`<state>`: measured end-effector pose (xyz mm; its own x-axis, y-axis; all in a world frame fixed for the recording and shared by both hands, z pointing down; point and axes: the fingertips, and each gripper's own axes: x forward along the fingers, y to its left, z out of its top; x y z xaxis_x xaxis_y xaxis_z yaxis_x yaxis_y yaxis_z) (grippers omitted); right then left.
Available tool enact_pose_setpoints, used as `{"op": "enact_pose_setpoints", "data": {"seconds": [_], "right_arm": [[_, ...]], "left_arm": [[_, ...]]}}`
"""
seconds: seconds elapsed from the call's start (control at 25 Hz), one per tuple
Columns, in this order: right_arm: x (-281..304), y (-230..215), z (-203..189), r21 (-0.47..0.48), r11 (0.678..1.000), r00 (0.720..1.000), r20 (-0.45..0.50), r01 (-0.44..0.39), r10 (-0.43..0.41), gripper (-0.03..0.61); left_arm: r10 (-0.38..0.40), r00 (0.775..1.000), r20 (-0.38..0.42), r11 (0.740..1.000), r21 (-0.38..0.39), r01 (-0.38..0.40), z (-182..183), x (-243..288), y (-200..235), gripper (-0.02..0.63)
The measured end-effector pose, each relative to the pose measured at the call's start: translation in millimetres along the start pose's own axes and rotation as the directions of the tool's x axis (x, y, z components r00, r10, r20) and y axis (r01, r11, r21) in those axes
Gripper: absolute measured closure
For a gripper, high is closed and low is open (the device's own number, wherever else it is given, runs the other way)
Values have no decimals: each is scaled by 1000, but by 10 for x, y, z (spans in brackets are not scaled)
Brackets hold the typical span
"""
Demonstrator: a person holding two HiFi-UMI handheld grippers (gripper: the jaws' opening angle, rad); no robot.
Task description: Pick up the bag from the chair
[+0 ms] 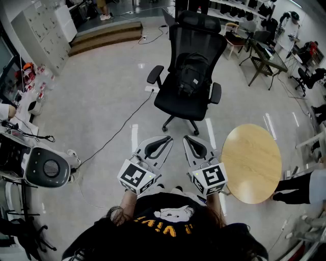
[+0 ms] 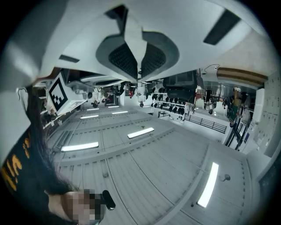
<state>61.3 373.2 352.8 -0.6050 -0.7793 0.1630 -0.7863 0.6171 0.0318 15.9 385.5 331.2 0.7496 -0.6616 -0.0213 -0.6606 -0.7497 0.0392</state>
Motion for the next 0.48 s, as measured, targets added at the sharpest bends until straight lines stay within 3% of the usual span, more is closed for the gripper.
{"op": "enact_pose_setpoints", "data": {"seconds": [0.48], "right_arm": [[242,218,-56,60,998,999,38,20,-23,575]], "left_arm": [[-6,1000,-17,1000,-10,6,-144,-238,337,583]]}}
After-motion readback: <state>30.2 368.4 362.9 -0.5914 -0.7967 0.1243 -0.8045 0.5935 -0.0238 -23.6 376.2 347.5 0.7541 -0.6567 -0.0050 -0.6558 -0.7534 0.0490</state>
